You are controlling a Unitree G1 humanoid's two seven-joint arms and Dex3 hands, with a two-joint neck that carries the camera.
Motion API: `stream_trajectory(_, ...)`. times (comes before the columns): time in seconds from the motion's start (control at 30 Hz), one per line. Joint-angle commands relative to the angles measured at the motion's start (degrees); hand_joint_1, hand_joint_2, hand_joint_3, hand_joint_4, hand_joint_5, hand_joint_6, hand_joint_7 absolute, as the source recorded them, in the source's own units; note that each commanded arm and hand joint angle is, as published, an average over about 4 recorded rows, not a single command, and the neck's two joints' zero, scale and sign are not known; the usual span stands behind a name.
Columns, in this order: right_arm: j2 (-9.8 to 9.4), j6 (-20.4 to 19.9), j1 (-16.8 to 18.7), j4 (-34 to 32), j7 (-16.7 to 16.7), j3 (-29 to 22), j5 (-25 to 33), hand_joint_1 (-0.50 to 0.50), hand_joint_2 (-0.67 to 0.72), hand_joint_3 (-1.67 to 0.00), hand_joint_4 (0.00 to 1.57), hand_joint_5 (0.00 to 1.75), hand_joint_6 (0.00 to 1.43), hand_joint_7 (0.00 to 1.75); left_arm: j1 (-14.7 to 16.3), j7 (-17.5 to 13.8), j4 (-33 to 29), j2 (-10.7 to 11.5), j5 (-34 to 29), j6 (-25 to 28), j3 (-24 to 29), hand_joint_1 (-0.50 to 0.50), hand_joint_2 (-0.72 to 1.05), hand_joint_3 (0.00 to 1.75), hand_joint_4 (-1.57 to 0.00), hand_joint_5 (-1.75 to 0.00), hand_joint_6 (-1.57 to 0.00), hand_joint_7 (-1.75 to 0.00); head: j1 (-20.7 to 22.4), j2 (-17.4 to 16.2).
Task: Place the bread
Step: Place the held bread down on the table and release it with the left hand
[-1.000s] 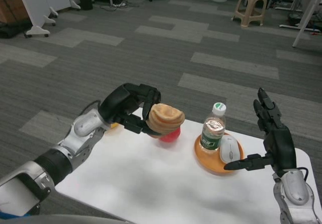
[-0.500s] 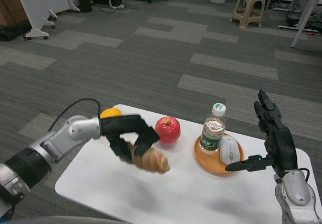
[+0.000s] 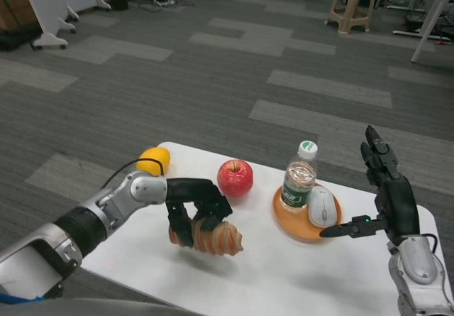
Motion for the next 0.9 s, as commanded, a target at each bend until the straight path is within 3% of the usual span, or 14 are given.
stream_trajectory(0.03,0.07,-0.2,-0.47,0.25,0.1,-0.16,0.09,-0.25,0.09,0.0,0.0,0.0,0.0,0.0,-3.06,-0.03,5.41,-1.5,0.19,0.26,-0.11,0.48,1.05,0.26,-1.44,-1.75,-0.99,-1.68,-0.26,-0.16)
stream_trajectory(0.13,0.42,-0.2,-0.08,-0.19,0.1,-0.38,0.09,-0.25,0.09,0.0,0.0,0.0,0.0,0.0,-4.53,0.08,9.85,-2.23,-1.44,0.06,-0.28,0.48,1.05,0.28,-1.4,-1.75,-0.96,-1.68,-0.46,-0.18)
stream_trajectory(0.3,0.75,-0.22,0.45,-0.56,0.1,-0.75,0.09,-0.25,0.08,0.0,0.0,0.0,0.0,0.0,-4.66,0.34,12.16,-2.16,-2.95,0.22,-1.16,0.49,1.05,0.35,-1.16,-1.75,-0.77,-1.68,-0.21,-0.11)
stream_trajectory(0.47,0.86,-0.28,0.47,-0.56,0.1,-0.58,0.09,-0.25,0.09,0.0,0.0,0.0,0.0,0.0,-3.87,0.34,12.27,-2.14,-5.57,0.24,-1.78,0.5,1.05,0.33,-0.42,-1.75,-0.39,-1.66,0.2,0.05)
stream_trajectory(0.57,0.86,-0.28,0.47,-0.56,0.1,-0.49,0.09,-0.25,0.06,0.0,0.0,0.0,0.0,0.0,-2.9,0.34,12.18,-1.96,-8.05,0.09,-1.82,0.5,1.05,0.26,-0.09,-1.75,-0.14,-1.48,0.28,0.12)
stream_trajectory(0.7,0.77,-0.28,0.47,-0.54,0.1,-0.4,0.09,-0.25,0.04,0.0,0.0,0.0,0.0,0.0,-2.13,0.34,12.07,-1.59,-9.85,-0.07,-1.4,0.5,1.05,0.26,0.0,-1.31,-0.01,-1.1,0.45,0.23)
stream_trajectory(0.9,0.6,-0.31,0.38,-0.45,0.1,-0.42,0.09,-0.25,0.09,0.0,0.0,0.0,0.0,0.0,-1.63,0.25,12.0,-1.22,-11.24,-0.33,-0.61,0.5,1.05,0.26,0.0,-0.77,0.0,-0.77,0.74,0.27)
